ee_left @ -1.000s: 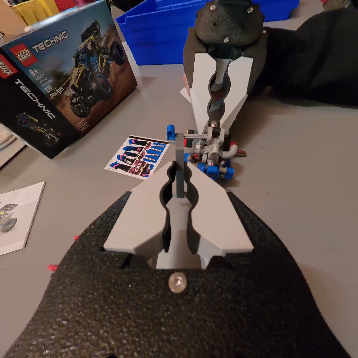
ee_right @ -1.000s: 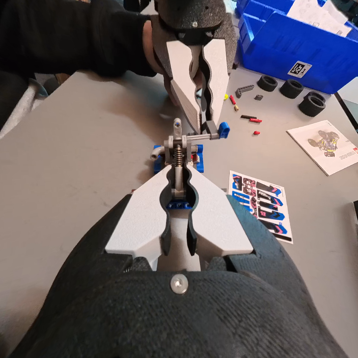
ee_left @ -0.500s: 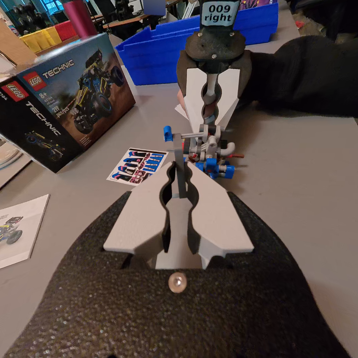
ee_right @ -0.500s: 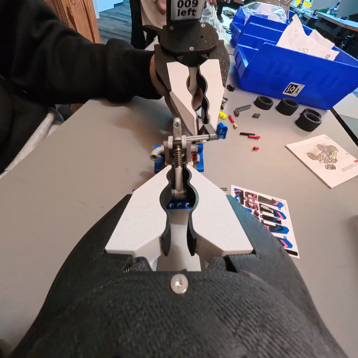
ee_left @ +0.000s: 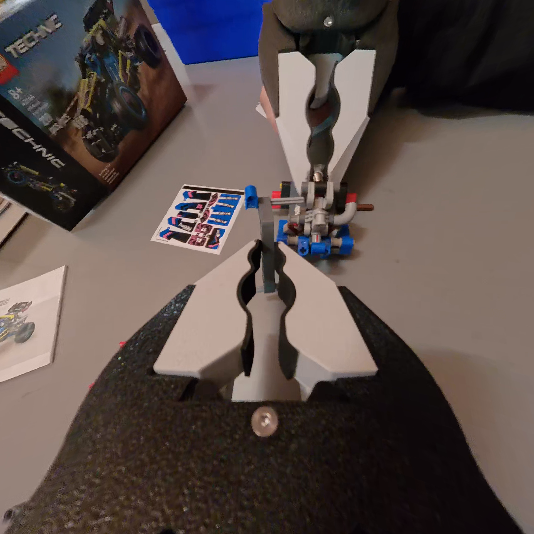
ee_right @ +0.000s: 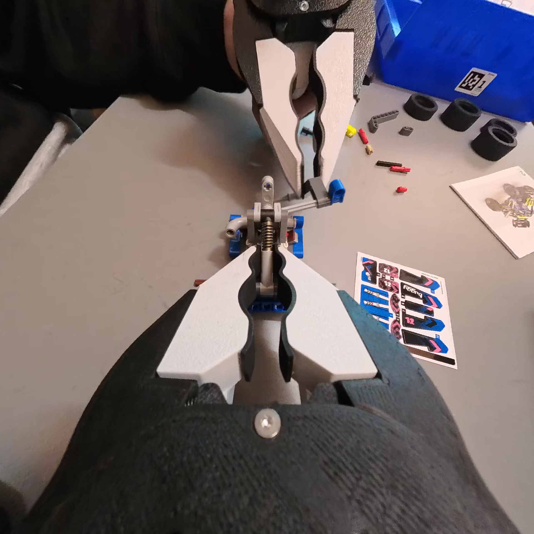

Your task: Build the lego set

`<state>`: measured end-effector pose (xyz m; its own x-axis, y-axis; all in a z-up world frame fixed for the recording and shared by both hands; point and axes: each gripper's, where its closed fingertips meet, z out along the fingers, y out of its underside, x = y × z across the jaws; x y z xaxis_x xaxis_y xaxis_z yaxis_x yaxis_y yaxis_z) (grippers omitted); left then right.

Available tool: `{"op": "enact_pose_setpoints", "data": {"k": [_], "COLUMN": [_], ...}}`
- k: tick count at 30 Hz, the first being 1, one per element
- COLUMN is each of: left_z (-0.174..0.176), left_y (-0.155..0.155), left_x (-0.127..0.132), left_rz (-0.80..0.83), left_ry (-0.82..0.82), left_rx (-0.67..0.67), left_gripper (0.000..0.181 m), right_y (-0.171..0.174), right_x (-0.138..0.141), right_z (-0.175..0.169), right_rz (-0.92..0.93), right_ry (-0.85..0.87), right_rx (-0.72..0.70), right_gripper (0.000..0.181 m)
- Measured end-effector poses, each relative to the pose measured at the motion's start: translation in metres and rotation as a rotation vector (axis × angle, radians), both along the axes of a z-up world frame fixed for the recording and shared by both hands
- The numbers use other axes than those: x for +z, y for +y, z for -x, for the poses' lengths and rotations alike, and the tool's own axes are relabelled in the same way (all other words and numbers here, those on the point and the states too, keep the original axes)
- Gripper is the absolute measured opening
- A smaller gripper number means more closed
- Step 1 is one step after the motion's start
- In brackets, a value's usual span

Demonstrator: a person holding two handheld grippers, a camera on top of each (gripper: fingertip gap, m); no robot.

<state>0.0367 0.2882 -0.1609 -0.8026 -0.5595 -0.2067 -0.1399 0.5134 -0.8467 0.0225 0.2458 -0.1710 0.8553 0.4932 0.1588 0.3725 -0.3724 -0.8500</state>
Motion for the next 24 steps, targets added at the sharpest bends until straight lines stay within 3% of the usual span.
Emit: {"op": "enact_pose_setpoints", "data": {"k": [2,4,7,10,12,16,20,24], "left_z": [-0.003,-0.005,-0.002,0.002,0.003,0.005,0.007,0.005], "left_y": [0.005,0.008,0.007,-0.004,-0.009,-0.013,-0.014,-0.014], "left_x": [0.004,0.009,0.020,0.034,0.039,0.039,0.042,0.045], "left_rz": [0.012,0.026,0.033,0.049,0.042,-0.011,-0.079,-0.115], "left_ry": [-0.006,-0.018,-0.038,-0.098,-0.135,-0.177,-0.241,-0.278], "left_rx": [0.037,0.055,0.051,0.007,-0.009,-0.032,-0.042,-0.027], "left_gripper": [0.005,0.005,0.005,0.005,0.005,0.005,0.004,0.004], "right_y": [0.000,-0.003,-0.010,-0.007,-0.001,0.009,0.013,0.014], "right_x": [0.001,0.004,0.024,0.062,0.073,0.076,0.078,0.076], "right_z": [0.000,0.001,-0.006,-0.022,-0.025,-0.008,-0.006,-0.011], "right_rz": [-0.003,-0.009,-0.053,-0.190,-0.220,-0.201,-0.189,-0.178], "right_ry": [0.006,0.019,0.036,0.177,0.356,0.651,0.750,0.786], "right_rx": [-0.004,-0.012,-0.059,-0.183,-0.216,-0.116,-0.121,-0.149], "right_gripper": [0.008,0.028,0.041,0.033,0.030,0.008,0.000,0.008]}}
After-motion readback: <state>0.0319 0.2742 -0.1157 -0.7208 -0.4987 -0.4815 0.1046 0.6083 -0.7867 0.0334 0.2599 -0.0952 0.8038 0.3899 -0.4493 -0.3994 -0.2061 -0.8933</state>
